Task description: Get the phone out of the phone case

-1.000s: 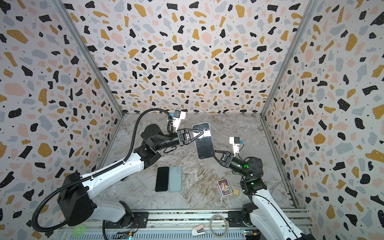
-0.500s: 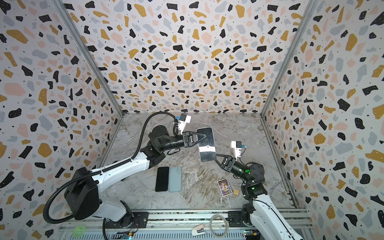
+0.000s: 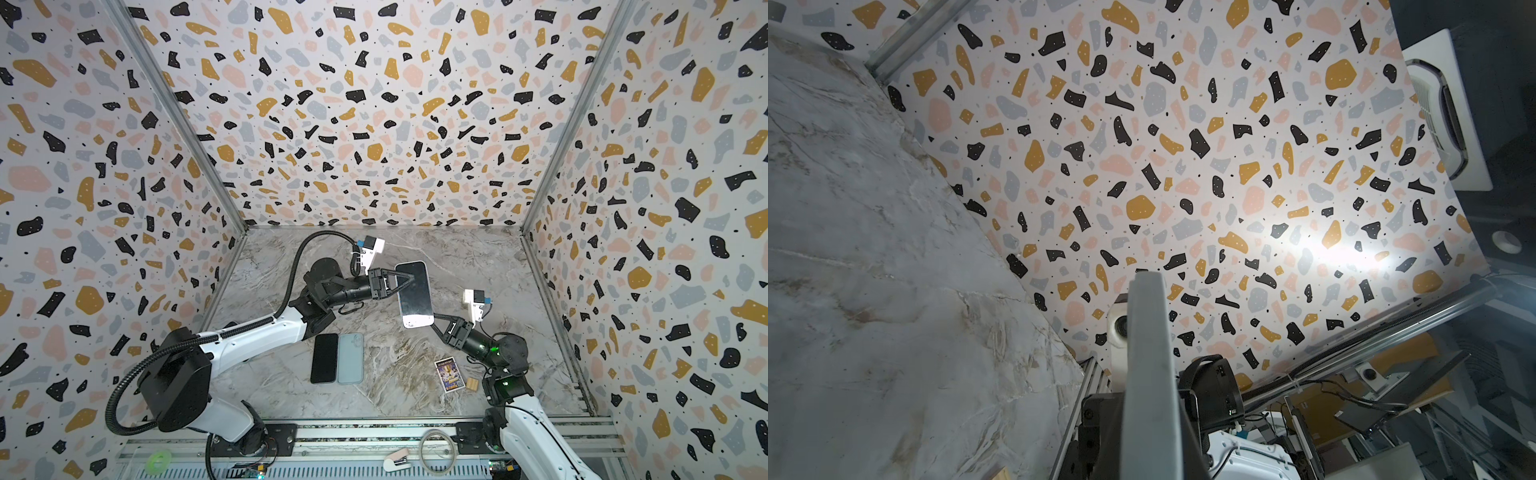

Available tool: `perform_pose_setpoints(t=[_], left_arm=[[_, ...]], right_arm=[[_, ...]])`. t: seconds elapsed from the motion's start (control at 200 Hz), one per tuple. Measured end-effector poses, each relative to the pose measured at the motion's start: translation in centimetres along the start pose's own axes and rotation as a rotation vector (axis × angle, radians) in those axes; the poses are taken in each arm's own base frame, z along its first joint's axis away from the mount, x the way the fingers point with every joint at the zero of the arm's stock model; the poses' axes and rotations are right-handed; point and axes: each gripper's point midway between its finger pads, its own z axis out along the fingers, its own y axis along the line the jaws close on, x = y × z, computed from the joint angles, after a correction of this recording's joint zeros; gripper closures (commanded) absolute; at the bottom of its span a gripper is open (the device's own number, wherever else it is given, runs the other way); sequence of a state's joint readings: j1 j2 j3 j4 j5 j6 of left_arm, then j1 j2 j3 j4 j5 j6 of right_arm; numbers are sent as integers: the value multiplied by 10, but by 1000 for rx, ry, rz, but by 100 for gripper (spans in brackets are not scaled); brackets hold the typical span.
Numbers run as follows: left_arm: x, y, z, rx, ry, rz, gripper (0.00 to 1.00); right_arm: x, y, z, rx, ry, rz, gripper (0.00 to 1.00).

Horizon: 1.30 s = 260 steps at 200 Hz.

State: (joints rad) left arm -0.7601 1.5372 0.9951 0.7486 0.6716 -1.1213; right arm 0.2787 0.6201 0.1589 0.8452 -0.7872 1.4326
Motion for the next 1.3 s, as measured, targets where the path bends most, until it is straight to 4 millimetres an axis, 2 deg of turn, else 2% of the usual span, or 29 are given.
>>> perform_pose_setpoints(t=[0.205,0.38,0.481,0.561,0.636,0.776,0.866,0.941,1.041,1.301], left_arm=[[7,12,1,-12,-5,-25,100],[11,21,7,-22,-8,-37,75],[29,38,12,-57,30,-68,61],[41,49,15,-88,54,-90,56],[45,51,15,-97,63,-89,52],[45,53,15,-107,65,-78,44],[45,53,14,-115,62,-64,32],[43,54,13,-131,56,-53,28],[40,53,7,-171,41,-17,24],[21,37,-14,-271,-26,155,14]], right_arm=[[3,-6,-5,22,-17,28,100],[3,-10,-9,40,-38,43,100],[2,-8,-10,35,-46,39,100],[2,-9,-10,39,-49,46,100],[1,-11,-10,45,-53,53,100],[0,-11,-10,47,-58,55,100],[0,-10,-11,45,-62,55,100],[0,-9,-11,43,-63,53,100],[-1,-8,-11,39,-67,48,100],[-1,-5,-12,32,-71,41,100]])
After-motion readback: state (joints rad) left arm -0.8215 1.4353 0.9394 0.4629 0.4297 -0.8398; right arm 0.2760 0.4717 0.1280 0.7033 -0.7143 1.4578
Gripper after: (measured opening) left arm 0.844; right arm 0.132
